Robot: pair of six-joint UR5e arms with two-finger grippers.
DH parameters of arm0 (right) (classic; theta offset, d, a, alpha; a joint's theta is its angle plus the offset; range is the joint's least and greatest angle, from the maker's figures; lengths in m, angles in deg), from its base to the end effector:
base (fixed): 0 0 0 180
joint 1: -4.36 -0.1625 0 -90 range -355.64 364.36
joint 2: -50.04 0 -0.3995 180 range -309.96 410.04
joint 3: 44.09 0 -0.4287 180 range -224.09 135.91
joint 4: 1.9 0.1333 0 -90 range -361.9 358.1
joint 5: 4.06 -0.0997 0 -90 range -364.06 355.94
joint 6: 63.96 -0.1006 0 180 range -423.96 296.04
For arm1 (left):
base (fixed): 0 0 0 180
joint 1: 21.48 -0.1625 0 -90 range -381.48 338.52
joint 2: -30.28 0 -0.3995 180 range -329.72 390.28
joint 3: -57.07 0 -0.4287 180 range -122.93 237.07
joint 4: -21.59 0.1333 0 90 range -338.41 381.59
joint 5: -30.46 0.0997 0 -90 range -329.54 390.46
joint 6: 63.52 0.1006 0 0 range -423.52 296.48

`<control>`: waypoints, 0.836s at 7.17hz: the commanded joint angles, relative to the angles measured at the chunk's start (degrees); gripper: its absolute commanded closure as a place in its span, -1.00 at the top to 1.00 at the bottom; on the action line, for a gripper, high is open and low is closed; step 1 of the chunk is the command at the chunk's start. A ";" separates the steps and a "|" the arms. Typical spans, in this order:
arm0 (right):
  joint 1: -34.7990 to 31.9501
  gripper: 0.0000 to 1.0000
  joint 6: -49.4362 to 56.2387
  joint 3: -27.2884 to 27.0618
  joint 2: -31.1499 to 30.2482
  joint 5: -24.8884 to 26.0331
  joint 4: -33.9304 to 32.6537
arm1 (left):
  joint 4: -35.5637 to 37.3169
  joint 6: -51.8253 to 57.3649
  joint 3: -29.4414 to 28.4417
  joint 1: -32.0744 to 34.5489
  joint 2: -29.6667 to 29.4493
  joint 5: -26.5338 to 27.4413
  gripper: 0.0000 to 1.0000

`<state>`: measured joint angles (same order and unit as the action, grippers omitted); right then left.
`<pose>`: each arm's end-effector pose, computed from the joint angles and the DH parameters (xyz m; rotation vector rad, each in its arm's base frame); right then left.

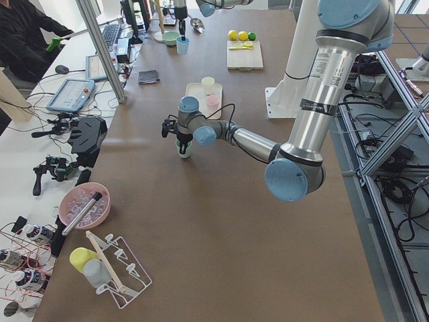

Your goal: Place all cups on tray

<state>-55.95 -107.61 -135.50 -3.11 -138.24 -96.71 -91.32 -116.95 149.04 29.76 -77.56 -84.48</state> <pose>-0.2914 -0.6387 0.2220 -0.0025 -0.9293 0.0009 0.3429 -0.5722 0.3969 0.2097 0.8154 -0.0785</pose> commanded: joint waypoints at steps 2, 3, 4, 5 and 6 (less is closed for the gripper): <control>6.76 -1.00 -8.08 -0.08 3.30 2.94 -0.11 | 11.46 -3.06 0.84 1.23 -10.68 -2.13 -1.00; 9.74 -1.00 -10.72 0.27 4.53 5.22 -0.02 | 11.83 -7.25 0.58 0.45 -13.15 -2.05 -1.00; 12.91 -1.00 -12.31 0.70 4.81 8.64 0.76 | 11.84 -10.78 0.66 -1.56 -14.66 -1.78 -1.00; 14.59 -1.00 -13.63 3.58 4.81 9.89 4.94 | 11.84 -15.08 0.14 -4.19 -16.93 -1.61 -1.00; 15.22 -1.00 -16.00 8.31 5.42 10.51 11.34 | 11.84 -16.86 0.14 -5.61 -18.26 0.40 -1.00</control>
<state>-42.30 -121.02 -131.85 1.74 -129.14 -91.76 -79.55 -130.43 149.35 26.37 -93.73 -85.71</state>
